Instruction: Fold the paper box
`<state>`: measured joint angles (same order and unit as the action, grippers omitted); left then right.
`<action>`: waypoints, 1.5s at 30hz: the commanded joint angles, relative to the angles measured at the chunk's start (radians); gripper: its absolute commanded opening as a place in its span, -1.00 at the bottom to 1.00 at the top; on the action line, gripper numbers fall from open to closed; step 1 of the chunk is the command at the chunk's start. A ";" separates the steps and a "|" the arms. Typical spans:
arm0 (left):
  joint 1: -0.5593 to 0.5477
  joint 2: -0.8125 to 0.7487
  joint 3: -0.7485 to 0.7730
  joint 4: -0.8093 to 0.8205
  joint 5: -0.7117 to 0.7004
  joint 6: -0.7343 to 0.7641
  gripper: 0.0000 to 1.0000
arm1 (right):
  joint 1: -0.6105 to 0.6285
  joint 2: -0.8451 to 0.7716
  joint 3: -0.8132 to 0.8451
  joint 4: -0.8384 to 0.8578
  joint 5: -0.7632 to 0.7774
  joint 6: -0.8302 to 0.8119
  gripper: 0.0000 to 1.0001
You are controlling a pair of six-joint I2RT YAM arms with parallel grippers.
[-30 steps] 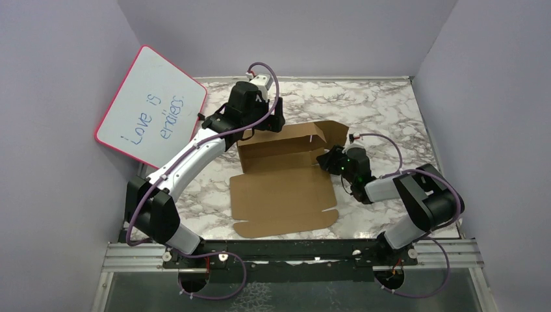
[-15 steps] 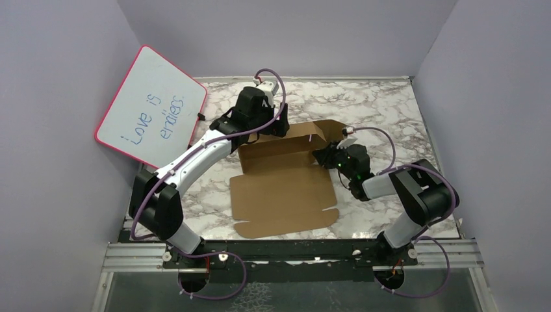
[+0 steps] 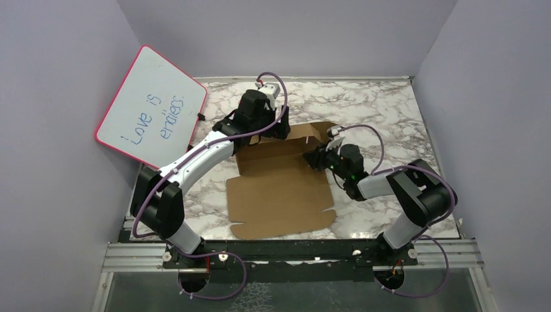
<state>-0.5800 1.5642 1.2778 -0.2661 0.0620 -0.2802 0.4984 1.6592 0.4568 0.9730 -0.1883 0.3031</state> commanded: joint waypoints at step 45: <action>-0.098 0.032 0.197 -0.275 -0.013 0.410 0.86 | -0.263 -0.357 0.165 -0.470 -0.073 -0.288 0.12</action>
<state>-0.6682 1.5696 1.4311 -0.5159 0.0547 0.0906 0.2405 1.2774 0.6003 0.4526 -0.1879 0.0612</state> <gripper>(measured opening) 0.929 0.616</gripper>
